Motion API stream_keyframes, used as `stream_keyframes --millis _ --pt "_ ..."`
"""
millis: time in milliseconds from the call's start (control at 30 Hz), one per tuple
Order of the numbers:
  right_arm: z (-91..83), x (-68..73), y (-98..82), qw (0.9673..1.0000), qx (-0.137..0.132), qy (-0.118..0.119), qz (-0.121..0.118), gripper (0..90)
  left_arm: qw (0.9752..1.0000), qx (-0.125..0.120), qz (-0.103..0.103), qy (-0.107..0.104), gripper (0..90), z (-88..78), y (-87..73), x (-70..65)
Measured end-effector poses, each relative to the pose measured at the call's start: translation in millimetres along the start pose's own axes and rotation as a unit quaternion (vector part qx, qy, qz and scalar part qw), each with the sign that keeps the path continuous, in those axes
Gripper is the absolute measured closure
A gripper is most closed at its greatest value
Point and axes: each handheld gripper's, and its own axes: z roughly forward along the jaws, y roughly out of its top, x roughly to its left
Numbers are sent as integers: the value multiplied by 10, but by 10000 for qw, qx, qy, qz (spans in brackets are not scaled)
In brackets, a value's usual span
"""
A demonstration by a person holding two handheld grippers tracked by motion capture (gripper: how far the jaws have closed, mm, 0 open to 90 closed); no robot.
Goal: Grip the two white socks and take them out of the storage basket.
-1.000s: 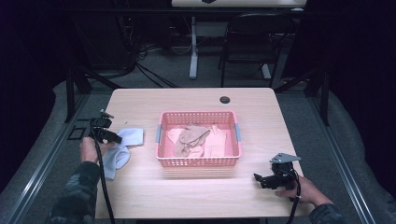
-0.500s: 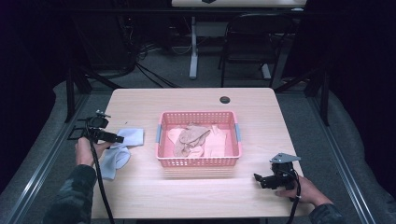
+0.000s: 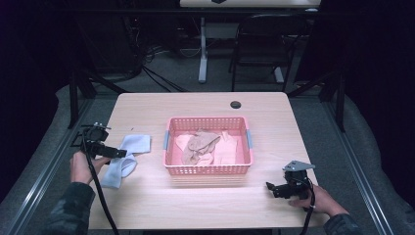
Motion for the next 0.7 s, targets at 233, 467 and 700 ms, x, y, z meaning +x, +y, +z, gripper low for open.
stream_keyframes --millis 233,467,700 --pt "0 0 0 10000 -2 1 1 0 9999 -124 53 50 0 -83 -217 -26" --pt "0 0 0 10000 -1 1 1 0 9999 -144 13 73 0 -75 -406 -24" --pt "1 0 0 10000 -2 1 2 0 9999 -112 -65 72 0 7 -643 -44"
